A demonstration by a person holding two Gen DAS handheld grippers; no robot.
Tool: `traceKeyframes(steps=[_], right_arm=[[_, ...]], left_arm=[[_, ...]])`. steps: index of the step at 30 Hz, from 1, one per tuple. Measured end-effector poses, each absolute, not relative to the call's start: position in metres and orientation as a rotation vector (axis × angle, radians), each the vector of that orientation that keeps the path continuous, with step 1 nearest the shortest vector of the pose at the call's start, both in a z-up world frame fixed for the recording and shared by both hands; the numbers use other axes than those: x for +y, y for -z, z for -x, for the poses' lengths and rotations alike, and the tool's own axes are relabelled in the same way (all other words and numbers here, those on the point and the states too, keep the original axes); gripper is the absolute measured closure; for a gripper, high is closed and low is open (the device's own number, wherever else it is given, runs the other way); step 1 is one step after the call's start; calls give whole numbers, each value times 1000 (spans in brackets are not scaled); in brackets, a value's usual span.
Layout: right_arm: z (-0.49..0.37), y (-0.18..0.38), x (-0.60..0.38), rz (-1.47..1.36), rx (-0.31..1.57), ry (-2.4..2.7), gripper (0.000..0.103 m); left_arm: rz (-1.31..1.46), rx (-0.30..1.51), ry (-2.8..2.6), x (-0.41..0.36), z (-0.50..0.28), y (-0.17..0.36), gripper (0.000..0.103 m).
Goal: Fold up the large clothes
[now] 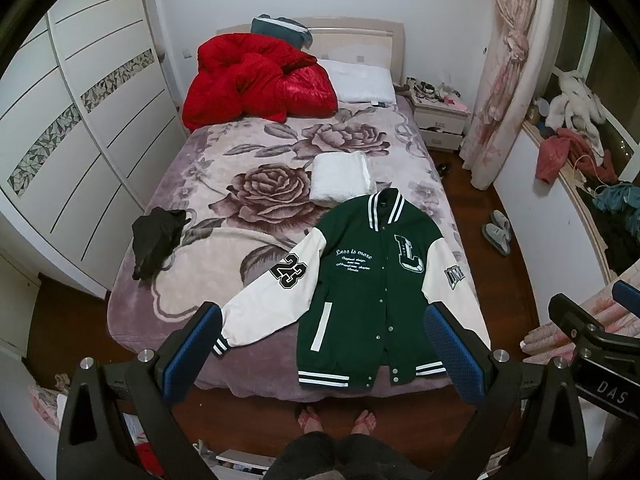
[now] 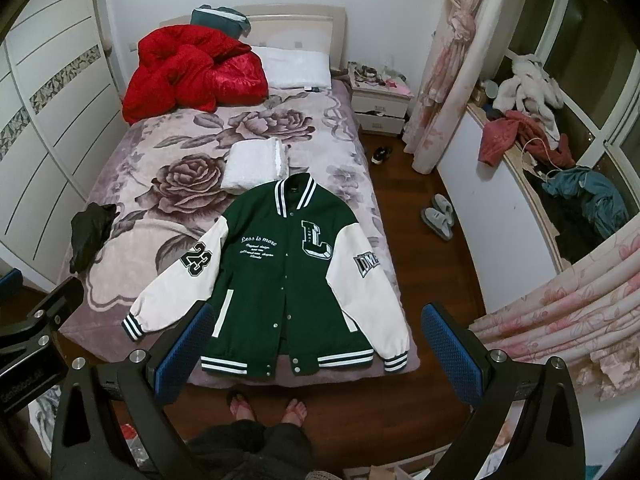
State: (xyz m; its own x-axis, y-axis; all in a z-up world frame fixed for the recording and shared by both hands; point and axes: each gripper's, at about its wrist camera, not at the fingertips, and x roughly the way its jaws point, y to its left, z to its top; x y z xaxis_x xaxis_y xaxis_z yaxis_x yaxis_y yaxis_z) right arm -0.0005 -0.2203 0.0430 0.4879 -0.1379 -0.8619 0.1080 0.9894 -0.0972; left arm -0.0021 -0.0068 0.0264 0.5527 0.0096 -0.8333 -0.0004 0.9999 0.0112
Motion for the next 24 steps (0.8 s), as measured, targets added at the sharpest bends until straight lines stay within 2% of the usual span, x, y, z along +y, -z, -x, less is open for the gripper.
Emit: traceKeyframes(steps=[24], right_arm=[[4,-45,-215,31,1043,152,0]], left_arm=[[-6,979,2,-2,4,-26,0]])
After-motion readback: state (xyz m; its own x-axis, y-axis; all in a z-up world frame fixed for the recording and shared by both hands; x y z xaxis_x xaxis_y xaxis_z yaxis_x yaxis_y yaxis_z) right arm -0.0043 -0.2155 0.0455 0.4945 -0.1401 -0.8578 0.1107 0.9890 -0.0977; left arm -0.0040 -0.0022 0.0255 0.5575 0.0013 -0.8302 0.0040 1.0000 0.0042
